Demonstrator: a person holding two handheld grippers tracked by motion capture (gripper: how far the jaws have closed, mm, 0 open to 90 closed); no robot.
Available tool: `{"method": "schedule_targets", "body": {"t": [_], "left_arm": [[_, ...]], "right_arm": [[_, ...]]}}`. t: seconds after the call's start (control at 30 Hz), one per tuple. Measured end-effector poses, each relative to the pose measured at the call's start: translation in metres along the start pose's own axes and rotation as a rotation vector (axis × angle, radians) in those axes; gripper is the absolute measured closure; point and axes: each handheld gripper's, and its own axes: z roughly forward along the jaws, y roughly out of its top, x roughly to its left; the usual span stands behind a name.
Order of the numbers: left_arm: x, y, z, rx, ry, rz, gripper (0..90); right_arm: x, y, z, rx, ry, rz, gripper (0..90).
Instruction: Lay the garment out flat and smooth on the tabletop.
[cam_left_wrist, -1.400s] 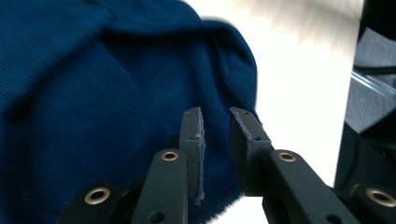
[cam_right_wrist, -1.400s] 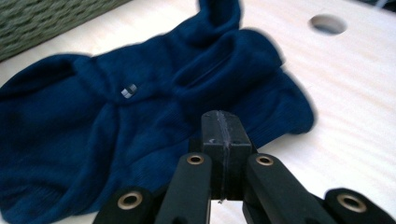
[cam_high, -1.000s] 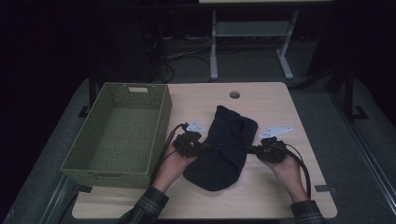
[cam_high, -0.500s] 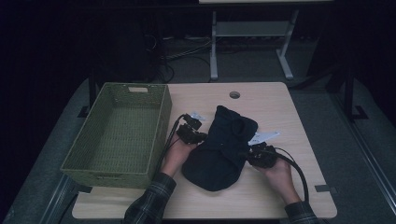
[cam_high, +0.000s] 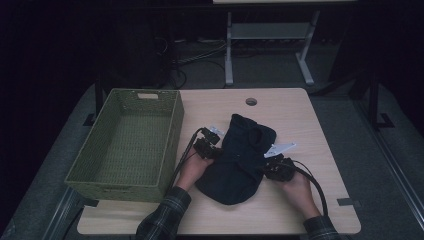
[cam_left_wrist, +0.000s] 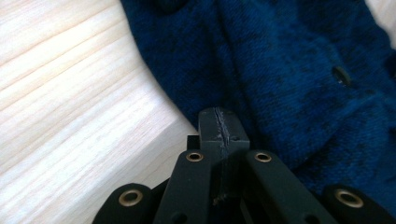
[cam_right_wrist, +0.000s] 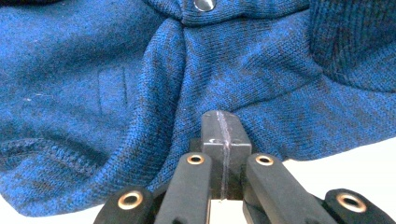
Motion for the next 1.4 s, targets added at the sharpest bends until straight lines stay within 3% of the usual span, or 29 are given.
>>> {"method": "schedule_targets", "body": {"t": [0.3,0.43,0.5,0.6,0.77,1.1,1.4], "left_arm": [[0.0,-0.007,-0.007,0.024,-0.005,0.0,90.0],[0.002,-0.002,-0.01,-0.044,-0.028,-0.035,90.0],[0.001,0.002,-0.009,-0.08,-0.067,-0.05,90.0],[-0.002,0.006,-0.001,-0.06,-0.063,-0.027,90.0],[-0.003,0.006,0.008,-0.046,-0.073,-0.036,90.0],[-0.007,-0.001,-0.003,0.022,-0.018,0.035,90.0],[-0.025,-0.022,-0.018,0.039,-0.026,0.078,90.0]], "right_arm": [[-0.004,-0.006,-0.007,0.009,-0.025,0.015,90.0],[-0.005,-0.007,-0.007,0.007,-0.025,0.014,90.0],[-0.005,-0.007,-0.007,0.006,-0.026,0.01,90.0],[-0.005,-0.007,-0.007,0.006,-0.023,0.016,90.0],[-0.004,-0.007,-0.007,0.006,-0.029,0.007,90.0],[-0.01,-0.013,-0.016,0.027,-0.065,0.02,90.0],[-0.015,-0.022,-0.026,0.037,-0.073,0.035,90.0]]}}
